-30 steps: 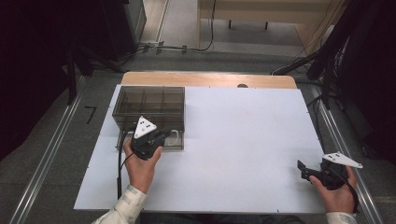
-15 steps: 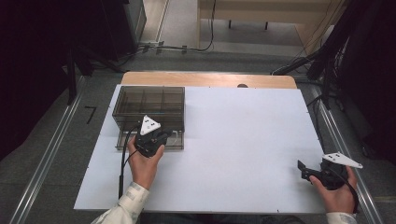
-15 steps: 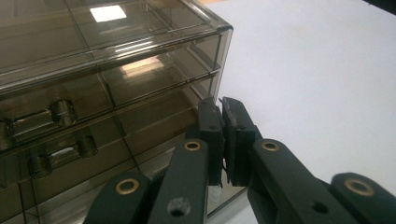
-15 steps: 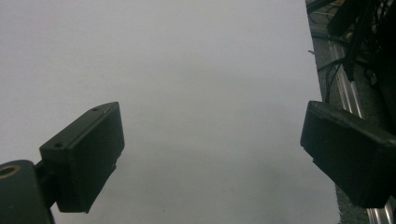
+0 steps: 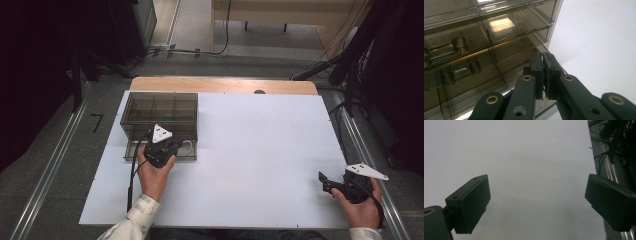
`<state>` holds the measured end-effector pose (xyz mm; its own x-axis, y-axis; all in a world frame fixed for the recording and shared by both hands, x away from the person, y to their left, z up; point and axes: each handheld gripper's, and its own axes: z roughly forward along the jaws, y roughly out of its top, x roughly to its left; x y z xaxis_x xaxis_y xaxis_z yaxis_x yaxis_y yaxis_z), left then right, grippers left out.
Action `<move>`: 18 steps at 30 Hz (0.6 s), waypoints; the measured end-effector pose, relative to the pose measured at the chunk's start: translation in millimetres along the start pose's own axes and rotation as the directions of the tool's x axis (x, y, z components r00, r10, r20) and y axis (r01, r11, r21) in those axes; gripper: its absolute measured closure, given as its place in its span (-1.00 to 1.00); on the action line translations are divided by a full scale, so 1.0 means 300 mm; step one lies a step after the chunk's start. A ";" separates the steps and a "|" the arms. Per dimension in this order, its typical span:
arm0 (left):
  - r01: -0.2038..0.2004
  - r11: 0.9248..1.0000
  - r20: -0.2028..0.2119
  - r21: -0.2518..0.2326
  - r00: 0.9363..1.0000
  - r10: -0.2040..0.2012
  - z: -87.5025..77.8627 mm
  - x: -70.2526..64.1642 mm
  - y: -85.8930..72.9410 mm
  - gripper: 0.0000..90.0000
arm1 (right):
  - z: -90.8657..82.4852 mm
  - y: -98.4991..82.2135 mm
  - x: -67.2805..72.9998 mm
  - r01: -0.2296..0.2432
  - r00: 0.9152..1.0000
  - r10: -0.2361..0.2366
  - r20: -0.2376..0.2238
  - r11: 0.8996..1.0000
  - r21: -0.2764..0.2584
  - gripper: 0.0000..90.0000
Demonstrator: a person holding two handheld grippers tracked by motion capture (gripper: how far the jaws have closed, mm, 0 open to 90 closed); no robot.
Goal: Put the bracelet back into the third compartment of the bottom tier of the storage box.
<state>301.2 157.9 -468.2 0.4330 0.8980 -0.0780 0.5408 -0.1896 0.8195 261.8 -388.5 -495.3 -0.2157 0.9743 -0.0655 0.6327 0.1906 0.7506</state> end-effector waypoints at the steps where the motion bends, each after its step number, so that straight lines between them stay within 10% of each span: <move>1: 0.002 1.000 0.001 0.003 1.000 -0.002 0.003 0.001 -0.002 0.95 | 0.000 0.000 0.000 0.001 1.000 -0.001 0.000 1.000 0.000 -0.90; 18: -0.008 0.999 0.002 0.047 1.000 0.008 0.034 0.005 -0.016 0.95 | 0.001 0.000 -0.001 0.002 1.000 -0.002 -0.003 1.000 0.000 -0.90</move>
<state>306.7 156.2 -478.3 0.4386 0.8957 -0.0730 0.5710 -0.2151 0.7923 262.0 -388.7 -495.6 -0.2193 0.9734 -0.0656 0.6322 0.1930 0.7504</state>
